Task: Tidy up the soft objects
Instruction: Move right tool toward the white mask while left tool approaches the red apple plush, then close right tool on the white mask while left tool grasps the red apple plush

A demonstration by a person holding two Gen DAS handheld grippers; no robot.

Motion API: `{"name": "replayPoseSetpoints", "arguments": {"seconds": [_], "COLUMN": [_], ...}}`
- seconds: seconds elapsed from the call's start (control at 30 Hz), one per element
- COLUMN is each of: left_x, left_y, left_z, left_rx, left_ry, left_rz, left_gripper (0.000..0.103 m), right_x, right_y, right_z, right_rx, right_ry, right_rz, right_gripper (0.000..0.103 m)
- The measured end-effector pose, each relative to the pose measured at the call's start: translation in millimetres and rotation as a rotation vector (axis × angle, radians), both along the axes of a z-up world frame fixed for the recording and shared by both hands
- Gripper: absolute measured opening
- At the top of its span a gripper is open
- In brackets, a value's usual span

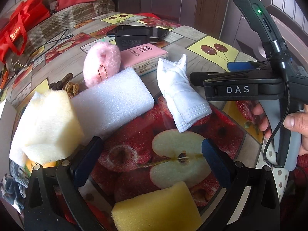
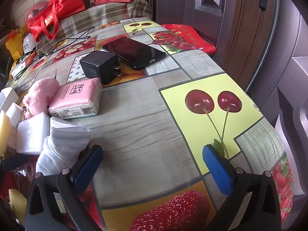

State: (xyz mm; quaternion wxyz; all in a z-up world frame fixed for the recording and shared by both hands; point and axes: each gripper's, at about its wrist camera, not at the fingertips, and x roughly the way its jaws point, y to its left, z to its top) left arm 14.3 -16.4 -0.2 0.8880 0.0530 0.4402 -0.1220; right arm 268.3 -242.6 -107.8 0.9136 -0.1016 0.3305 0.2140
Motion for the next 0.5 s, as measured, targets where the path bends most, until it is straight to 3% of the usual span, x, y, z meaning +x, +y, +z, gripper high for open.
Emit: {"name": "replayPoseSetpoints", "arguments": {"seconds": [0.23,0.37,0.5], "left_x": [-19.0,-67.1,-108.9], "left_y": [-8.7,-6.6,34.1], "left_z": [7.7,45.5,77.7], "left_rx": [-0.019,-0.121,-0.210], "left_ry": [-0.035,-0.226,-0.368], "left_rz": [0.007,-0.014,0.089], "left_gripper": [0.102,0.103,0.103], "right_x": [-0.4,-0.5,-2.2], "right_y": [-0.9,-7.4,-19.5], "right_z": [0.3,2.8,8.4], "right_rx": [0.007,0.060,0.150], "right_ry": [0.005,0.020,0.001], "right_rz": [0.002,0.015,0.037], "right_gripper": [0.103,0.103,0.103]}}
